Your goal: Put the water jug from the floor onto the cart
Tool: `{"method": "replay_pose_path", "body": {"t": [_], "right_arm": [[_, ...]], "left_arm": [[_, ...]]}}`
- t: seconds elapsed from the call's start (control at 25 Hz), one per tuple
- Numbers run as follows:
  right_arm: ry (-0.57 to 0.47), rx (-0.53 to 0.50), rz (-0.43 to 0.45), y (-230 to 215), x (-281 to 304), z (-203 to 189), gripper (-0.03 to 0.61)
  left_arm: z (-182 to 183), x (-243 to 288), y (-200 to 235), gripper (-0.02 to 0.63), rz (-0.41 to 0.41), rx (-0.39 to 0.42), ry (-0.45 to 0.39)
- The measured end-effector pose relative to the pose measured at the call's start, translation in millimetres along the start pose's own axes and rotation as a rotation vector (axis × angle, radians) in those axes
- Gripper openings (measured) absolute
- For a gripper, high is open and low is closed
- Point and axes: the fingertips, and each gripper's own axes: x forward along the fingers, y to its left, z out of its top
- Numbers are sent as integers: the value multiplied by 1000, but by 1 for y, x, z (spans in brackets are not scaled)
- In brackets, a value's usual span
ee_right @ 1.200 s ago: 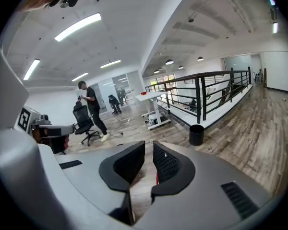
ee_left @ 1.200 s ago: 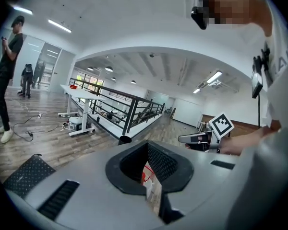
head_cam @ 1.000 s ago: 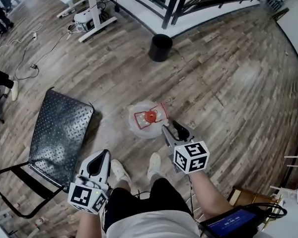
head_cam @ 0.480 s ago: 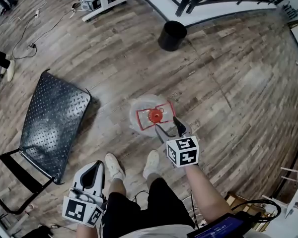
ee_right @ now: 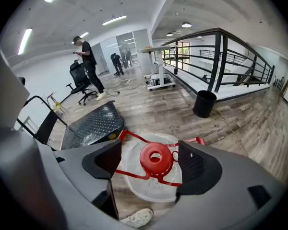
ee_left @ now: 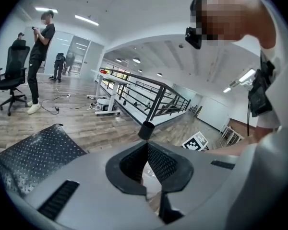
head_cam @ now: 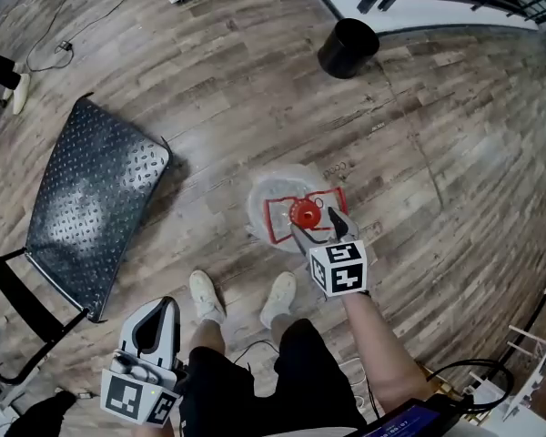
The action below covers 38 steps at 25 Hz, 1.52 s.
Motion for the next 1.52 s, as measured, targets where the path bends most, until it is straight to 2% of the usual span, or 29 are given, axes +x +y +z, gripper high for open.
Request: {"method": "replay_pose_path", "body": {"t": [0.24, 0.48, 0.68, 0.8, 0.88, 1.2, 1.52], "right_arm": [[45, -13, -12, -10, 31, -21, 347], [72, -10, -9, -8, 51, -32, 347], [117, -17, -48, -12, 59, -40, 345], [110, -34, -59, -12, 58, -37, 344], [102, -39, -74, -14, 58, -34, 319], [76, -29, -104, -16, 51, -36, 314], [24, -30, -116, -10, 4, -2, 314]], "left_arm": [[-15, 8, 16, 0, 17, -85, -3], [-22, 15, 28, -1, 38, -85, 8], [-25, 19, 29, 0, 42, -93, 14], [-26, 20, 29, 0, 46, -102, 17], [-28, 23, 27, 0, 46, -104, 21], [-29, 26, 23, 0, 43, -90, 18], [-13, 27, 20, -1, 31, -70, -4]]}}
